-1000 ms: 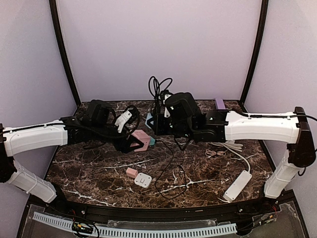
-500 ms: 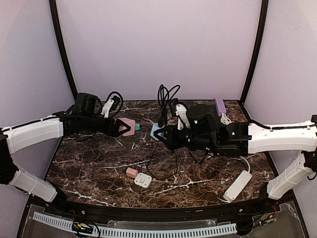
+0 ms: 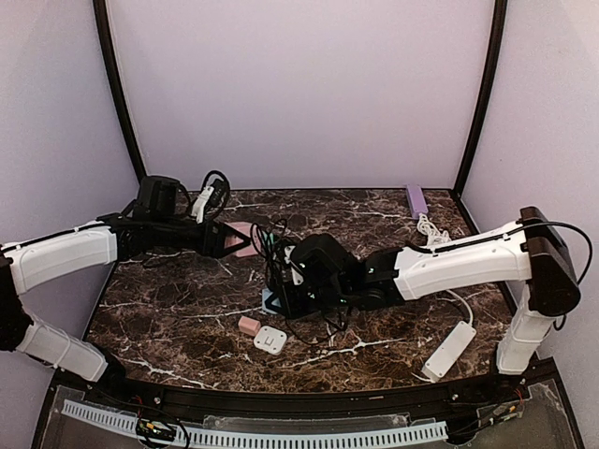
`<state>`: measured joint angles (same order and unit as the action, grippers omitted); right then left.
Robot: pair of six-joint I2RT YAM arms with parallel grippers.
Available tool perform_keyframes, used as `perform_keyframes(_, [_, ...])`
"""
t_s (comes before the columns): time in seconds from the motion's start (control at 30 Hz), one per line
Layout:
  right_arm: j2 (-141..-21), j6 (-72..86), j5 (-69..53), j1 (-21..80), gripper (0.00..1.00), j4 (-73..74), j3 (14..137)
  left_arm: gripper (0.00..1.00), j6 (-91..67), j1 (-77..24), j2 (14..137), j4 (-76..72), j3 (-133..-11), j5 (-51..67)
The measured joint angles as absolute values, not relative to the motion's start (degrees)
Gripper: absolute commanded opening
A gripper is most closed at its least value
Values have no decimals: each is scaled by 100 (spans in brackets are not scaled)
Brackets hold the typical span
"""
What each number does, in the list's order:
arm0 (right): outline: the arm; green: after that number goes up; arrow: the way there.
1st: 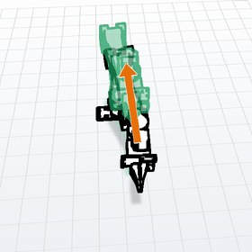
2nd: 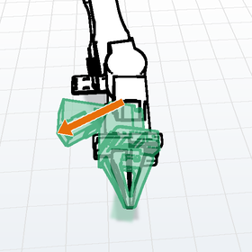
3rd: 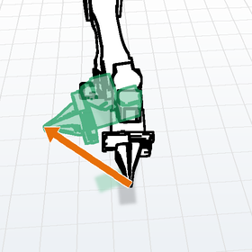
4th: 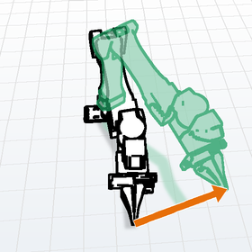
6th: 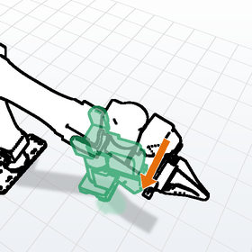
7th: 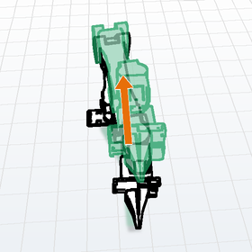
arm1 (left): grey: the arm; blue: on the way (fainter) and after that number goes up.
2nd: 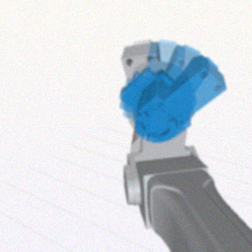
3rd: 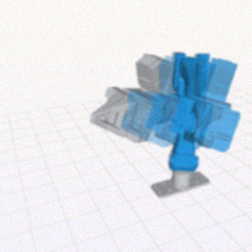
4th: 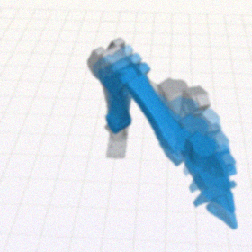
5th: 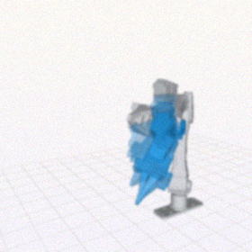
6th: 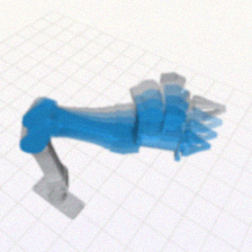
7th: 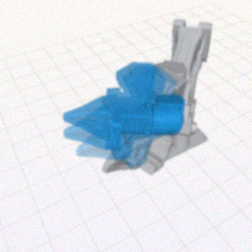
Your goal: Pull the plug off the socket
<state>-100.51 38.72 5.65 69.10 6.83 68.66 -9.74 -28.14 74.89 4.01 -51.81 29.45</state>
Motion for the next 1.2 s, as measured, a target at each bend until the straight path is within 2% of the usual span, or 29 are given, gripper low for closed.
perform_keyframes(0.23, [-10412,4066,104,6499,0,722,6963,1,-969,-2814,7201,325,-5078,2917])
perform_keyframes(1.0, [-11548,4366,-801,6482,1,784,7631,1,-972,-2814,7017,91,-4950,2593])
perform_keyframes(1.17, [-11550,4364,-801,6482,34,805,7642,1,-969,-2814,7017,80,-4943,2661])
perform_keyframes(1.2, [-11550,4368,-794,6482,38,812,7642,1,-969,-2814,7017,80,-4943,2665])
